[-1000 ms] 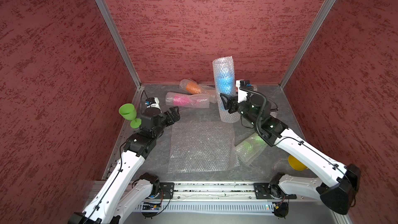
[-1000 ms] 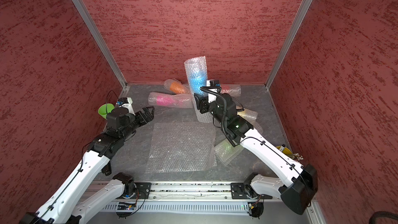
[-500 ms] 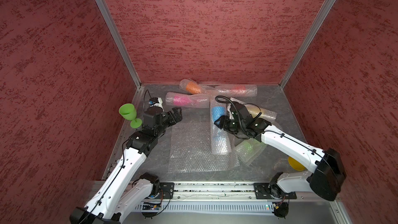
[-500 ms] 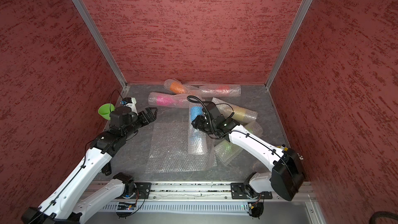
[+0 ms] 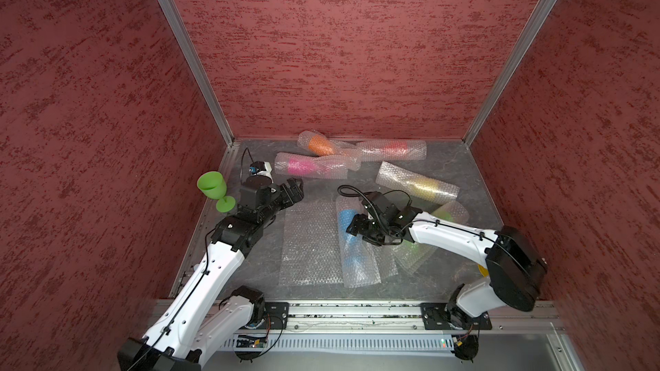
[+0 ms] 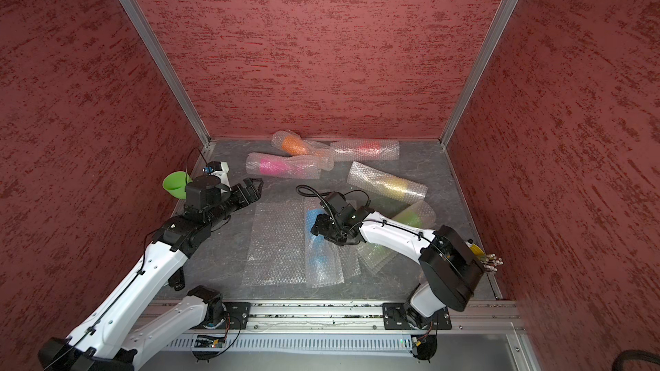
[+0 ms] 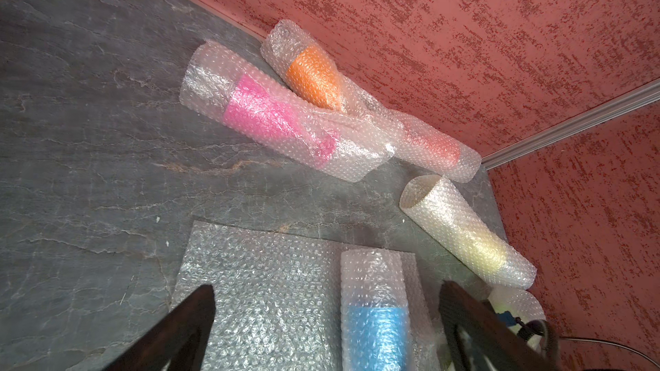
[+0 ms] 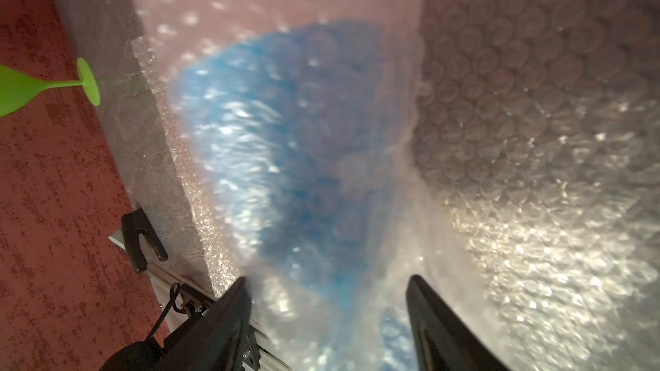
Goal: Unpack wine glasses from bubble wrap
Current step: Place the bubble wrap at the center of the board, then unwrap the bubble wrap.
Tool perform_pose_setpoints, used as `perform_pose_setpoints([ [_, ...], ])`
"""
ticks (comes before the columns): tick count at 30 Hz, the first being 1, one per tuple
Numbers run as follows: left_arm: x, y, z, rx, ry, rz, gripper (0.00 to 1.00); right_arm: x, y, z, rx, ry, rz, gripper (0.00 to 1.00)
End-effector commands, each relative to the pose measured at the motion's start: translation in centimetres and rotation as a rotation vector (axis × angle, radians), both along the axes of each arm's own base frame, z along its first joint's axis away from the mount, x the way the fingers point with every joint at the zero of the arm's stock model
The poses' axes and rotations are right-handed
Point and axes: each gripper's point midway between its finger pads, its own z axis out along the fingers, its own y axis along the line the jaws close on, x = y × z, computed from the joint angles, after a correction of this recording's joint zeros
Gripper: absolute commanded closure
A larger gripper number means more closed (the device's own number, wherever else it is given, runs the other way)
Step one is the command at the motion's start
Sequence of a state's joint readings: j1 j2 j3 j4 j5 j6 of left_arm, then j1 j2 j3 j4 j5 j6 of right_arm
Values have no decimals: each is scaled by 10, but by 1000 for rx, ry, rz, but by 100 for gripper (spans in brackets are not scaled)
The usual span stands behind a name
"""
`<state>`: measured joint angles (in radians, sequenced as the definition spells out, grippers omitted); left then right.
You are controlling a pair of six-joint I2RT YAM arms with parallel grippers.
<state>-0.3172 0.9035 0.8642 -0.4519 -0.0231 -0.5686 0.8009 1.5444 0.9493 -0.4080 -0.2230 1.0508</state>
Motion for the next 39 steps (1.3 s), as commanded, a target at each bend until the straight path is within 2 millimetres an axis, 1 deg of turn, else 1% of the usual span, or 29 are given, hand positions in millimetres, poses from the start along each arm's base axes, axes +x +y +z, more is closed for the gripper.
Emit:
perform_pose_setpoints([
  [1,-1,-1,6,-4,-18,-10,1,15,8,17,40,-82,-14,17],
  [2,0,-1,6,-4,-15,-9,1,17,11,22,60,-96,-4,15],
  [3,0,-2,5,-1,-11,-11,1,17,16,32,97,-119,19,15],
  [5,0,-3,5,0,-5,-18,1,12,32,58,225,-164,83,15],
  [7,-2,-7,3,4,8,-39,1,-3,52,102,440,-233,199,20],
  [8,-3,-9,3,7,17,-53,0,-11,56,114,496,-250,256,22],
  [9,-5,-14,1,10,37,-72,0,-15,55,122,489,-285,295,25],
  [10,-8,-18,-1,10,63,-88,0,-11,48,124,427,-328,300,28],
  [12,-14,-29,-6,-13,123,-123,0,4,24,120,293,-401,248,39],
  [14,-23,-42,-18,-66,208,-172,1,20,-3,108,197,-423,156,53],
  [15,-28,-49,-25,-94,251,-198,1,25,-12,98,166,-410,129,57],
  [16,-34,-59,-33,-111,289,-234,2,28,-15,87,149,-392,124,57],
  [17,-41,-67,-41,-117,322,-266,2,28,-14,79,143,-375,132,54],
  [18,-49,-77,-50,-114,357,-304,2,26,-8,70,152,-351,157,48],
  [19,-57,-84,-58,-100,386,-331,3,24,-1,64,171,-328,181,44],
  [21,-71,-87,-74,-44,438,-343,3,17,15,56,224,-296,238,41],
  [22,-74,-85,-78,-28,449,-337,3,13,22,56,244,-301,271,40],
  [23,-77,-80,-81,-10,455,-321,3,10,29,62,260,-320,304,38],
  [24,-78,-74,-81,2,449,-301,3,9,35,55,239,-315,323,37],
  [28,-82,-52,-73,31,405,-232,2,2,48,53,225,-324,372,27],
  [31,-85,-38,-76,40,419,-185,2,-6,58,47,230,-313,414,24],
  [33,-87,-30,-85,39,444,-160,2,-8,62,42,213,-305,431,22],
  [36,-89,-22,-101,-11,499,-132,2,-16,71,38,217,-300,481,17],
  [39,-92,-23,-117,-67,554,-134,2,-19,77,33,183,-301,519,15],
])
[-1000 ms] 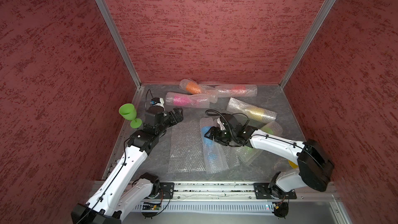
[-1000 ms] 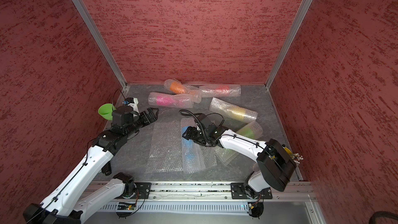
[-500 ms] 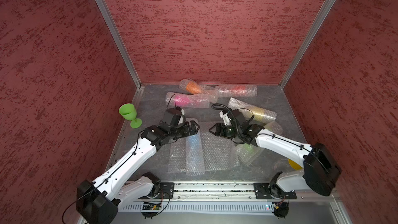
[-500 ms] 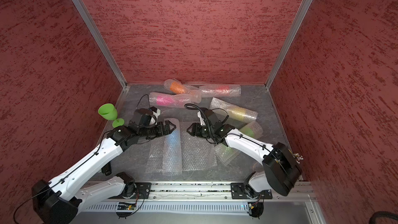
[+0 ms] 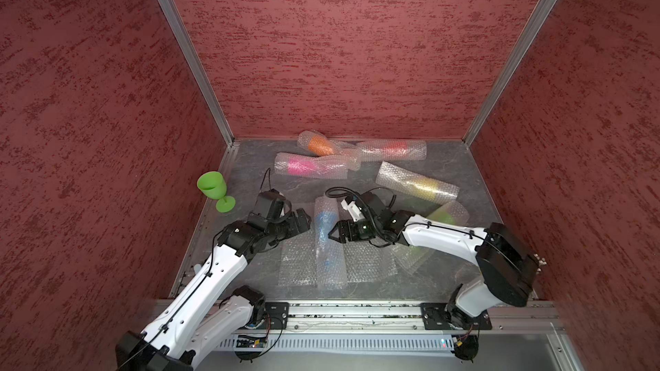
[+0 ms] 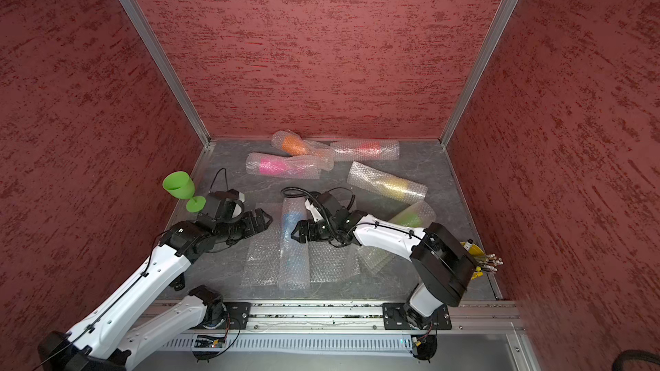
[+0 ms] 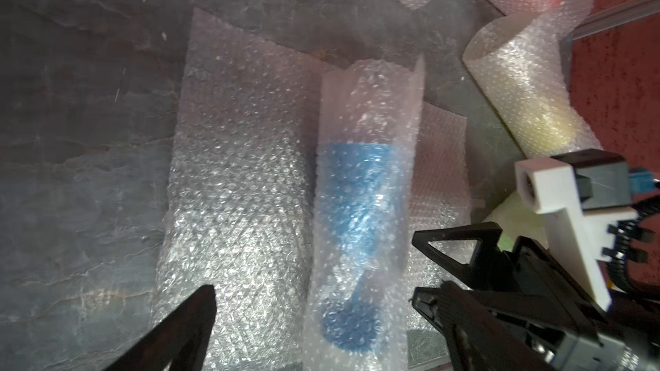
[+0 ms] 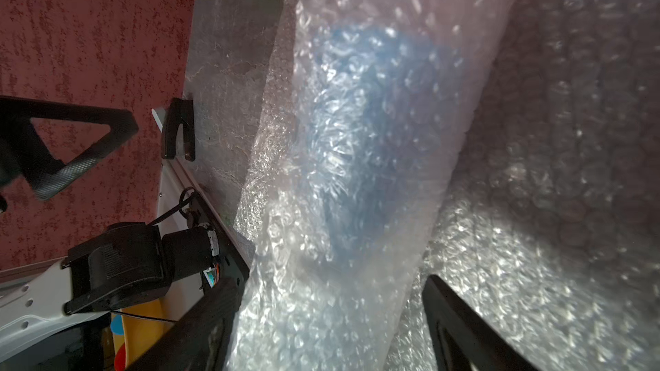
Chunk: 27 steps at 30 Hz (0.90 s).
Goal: Unpack wine glasses from bubble wrap
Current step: Unwrap the bubble wrap.
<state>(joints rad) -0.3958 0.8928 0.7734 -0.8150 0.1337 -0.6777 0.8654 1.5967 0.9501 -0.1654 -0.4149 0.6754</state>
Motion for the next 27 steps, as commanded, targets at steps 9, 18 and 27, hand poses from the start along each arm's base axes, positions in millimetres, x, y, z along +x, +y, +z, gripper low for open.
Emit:
perform_pose_setpoints([
  [9,-12,-36,-39,-62,147,-113,3,18,-5,-1,-125,-115,-31,39],
  [18,-12,-51,-49,-45,169,-139,5,19,-19,-8,-156,-133,-71,61],
  [27,-7,-56,-61,-44,169,-119,7,21,-32,-14,-137,-133,-90,66],
])
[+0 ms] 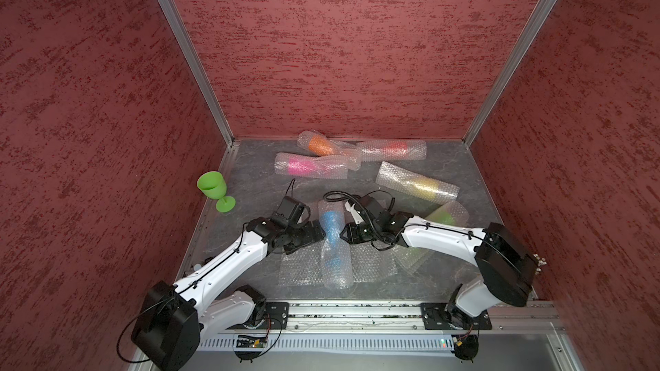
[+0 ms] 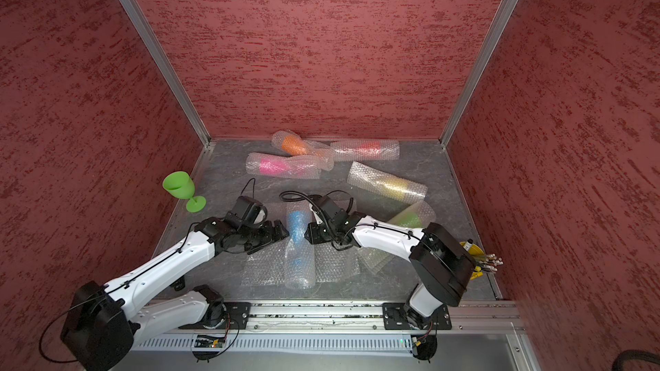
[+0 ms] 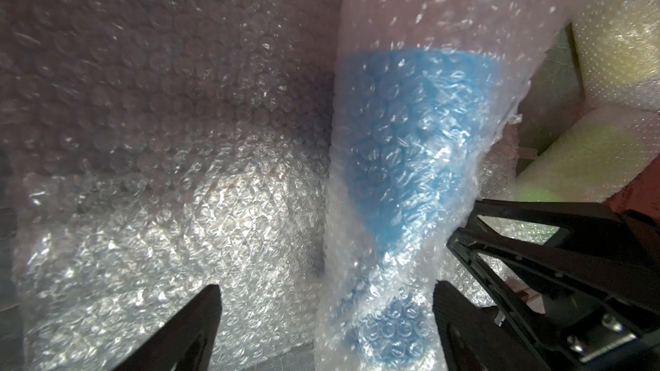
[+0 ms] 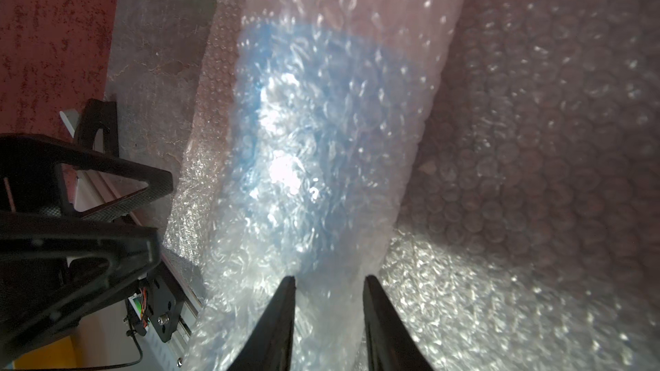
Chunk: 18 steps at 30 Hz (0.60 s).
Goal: Unpack wine glasses from bubble wrap
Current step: Unwrap the bubble wrap.
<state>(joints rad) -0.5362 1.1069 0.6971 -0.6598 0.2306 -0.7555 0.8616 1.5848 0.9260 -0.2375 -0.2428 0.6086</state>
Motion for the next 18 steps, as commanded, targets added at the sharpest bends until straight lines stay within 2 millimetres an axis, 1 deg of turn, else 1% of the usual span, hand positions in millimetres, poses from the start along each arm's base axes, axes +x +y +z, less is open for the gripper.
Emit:
perform_pose_setpoints([
  [1,7,-6,-5,1,-22,3,7,7,-4,10,23,-48,-19,66],
  [6,15,-23,-6,-13,-45,-30,11,7,-8,11,33,-48,-28,67],
  [11,15,-38,-7,-30,-44,-74,15,9,-10,22,50,-69,-32,65],
  [15,15,-44,-7,-39,-42,-87,18,10,-8,28,56,-80,-21,65],
  [18,16,-45,-8,-41,-41,-89,19,11,-7,31,58,-84,-14,61],
])
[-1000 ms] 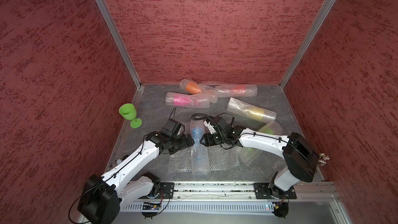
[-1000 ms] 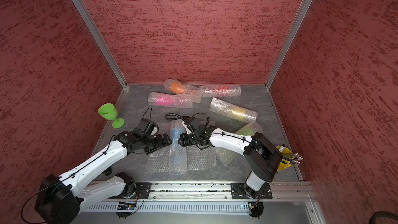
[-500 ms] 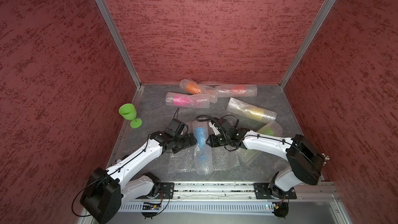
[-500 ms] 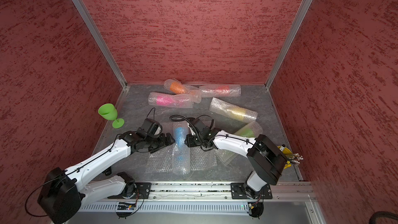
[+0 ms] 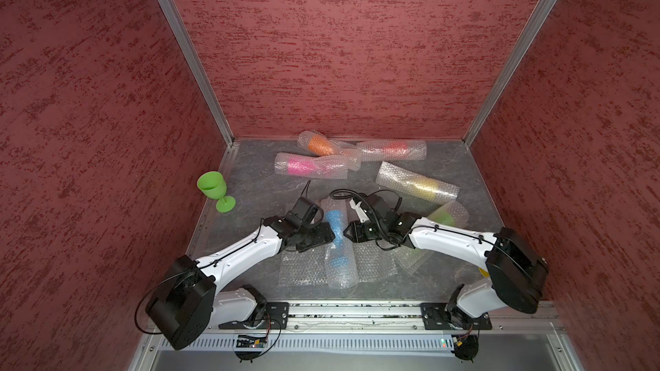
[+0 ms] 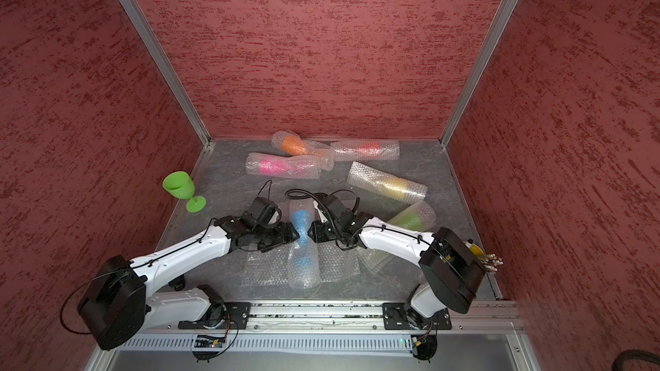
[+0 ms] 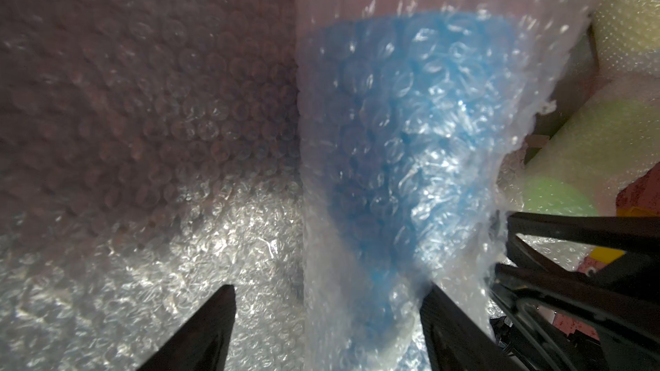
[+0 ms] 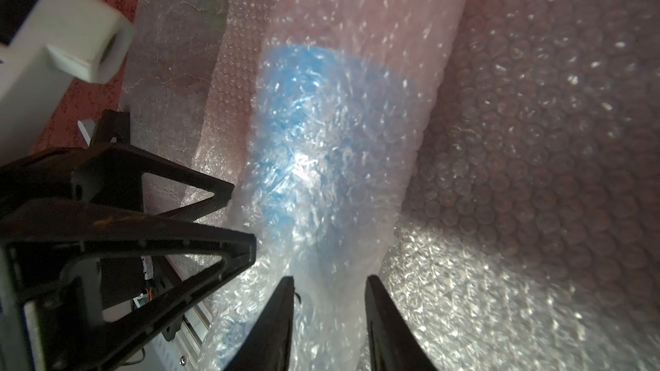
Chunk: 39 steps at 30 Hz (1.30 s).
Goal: Unpack wine glasses from bubble wrap
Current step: Unwrap the bubble wrap.
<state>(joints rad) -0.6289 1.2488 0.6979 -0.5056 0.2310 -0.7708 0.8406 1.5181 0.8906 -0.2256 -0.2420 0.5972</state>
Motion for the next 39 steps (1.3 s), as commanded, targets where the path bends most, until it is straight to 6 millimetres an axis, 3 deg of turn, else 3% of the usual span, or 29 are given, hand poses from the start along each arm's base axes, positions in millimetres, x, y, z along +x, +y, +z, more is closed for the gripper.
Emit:
perform_pose_setpoints([
  [1,9,-10,11,-32,-36,-11,19,8,4,19,31,-48,1,55],
  [10,10,-11,11,-33,-38,-12,19,12,7,22,19,-57,13,34],
  [14,10,-14,12,-40,-39,-15,19,17,5,10,-46,-57,0,33],
  [20,11,-15,9,-31,-32,-22,19,19,10,0,-114,-62,12,42],
  [28,10,-5,-2,12,-15,4,23,29,-8,-8,-225,-113,-40,88],
  [30,8,-1,-5,21,-7,14,24,31,-11,-7,-228,-127,-52,95],
  [36,2,10,-15,56,14,32,27,32,-9,11,-152,-179,-68,100],
  [39,3,14,-10,44,4,45,27,29,-3,16,-112,-179,-47,90],
])
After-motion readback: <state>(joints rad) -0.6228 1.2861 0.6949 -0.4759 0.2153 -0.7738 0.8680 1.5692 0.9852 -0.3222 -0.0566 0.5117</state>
